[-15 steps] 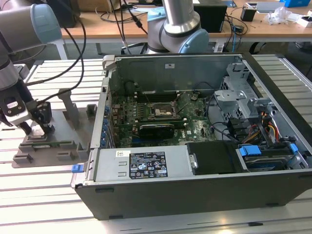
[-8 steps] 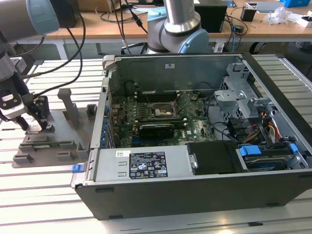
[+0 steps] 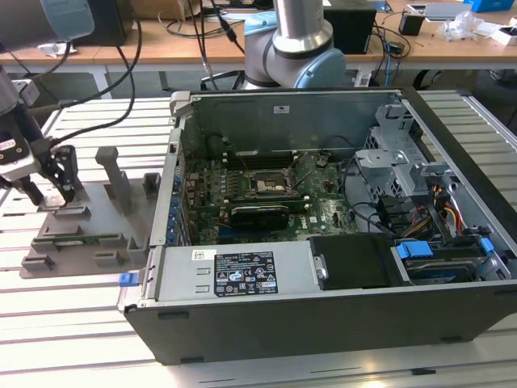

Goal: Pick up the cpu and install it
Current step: 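Pick up the cpu and move it towards the insertion slot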

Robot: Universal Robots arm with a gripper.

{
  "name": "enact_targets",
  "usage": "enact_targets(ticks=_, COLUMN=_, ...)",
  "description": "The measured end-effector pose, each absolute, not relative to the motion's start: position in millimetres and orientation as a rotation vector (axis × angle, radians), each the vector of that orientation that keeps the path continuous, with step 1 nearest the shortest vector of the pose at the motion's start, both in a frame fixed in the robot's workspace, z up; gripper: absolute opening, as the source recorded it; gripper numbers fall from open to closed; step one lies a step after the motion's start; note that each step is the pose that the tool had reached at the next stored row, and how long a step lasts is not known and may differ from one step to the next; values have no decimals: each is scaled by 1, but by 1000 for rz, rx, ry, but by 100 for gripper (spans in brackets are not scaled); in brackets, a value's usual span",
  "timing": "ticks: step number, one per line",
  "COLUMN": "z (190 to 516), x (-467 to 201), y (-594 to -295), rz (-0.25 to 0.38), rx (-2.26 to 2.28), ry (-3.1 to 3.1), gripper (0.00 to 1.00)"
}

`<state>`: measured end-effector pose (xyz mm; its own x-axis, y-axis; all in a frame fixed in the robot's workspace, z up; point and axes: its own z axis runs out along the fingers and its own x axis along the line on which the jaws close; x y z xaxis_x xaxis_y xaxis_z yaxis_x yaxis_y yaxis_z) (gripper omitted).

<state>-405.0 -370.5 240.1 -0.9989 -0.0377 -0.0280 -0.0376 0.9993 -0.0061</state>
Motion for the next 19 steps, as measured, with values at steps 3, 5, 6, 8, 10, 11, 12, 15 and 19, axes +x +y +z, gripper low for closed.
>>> enact_targets(ticks=3, z=257, x=-405, y=-369, rz=-9, rx=-58, ry=3113, gripper=54)
enact_targets(ticks=5, z=263, x=-405, y=-367, rz=-9, rx=-59, ry=3113, gripper=54)
enact_targets(ticks=6, z=266, x=-405, y=-367, rz=-9, rx=-59, ry=3113, gripper=54)
enact_targets(ticks=8, z=268, x=-405, y=-367, rz=-9, rx=-59, ry=3113, gripper=54)
enact_targets(ticks=10, z=270, x=-405, y=-367, rz=-9, rx=-59, ry=3113, gripper=54)
enact_targets(ticks=11, z=271, x=-405, y=-367, rz=-9, rx=-58, ry=3113, gripper=54)
enact_targets(ticks=12, z=272, x=-405, y=-366, rz=-9, rx=-58, ry=3113, gripper=54)
enact_targets(ticks=15, z=276, x=-405, y=-366, rz=-9, rx=-59, ry=3113, gripper=54)
enact_targets(ticks=19, z=282, x=-405, y=-365, rz=-9, rx=-59, ry=3113, gripper=54)
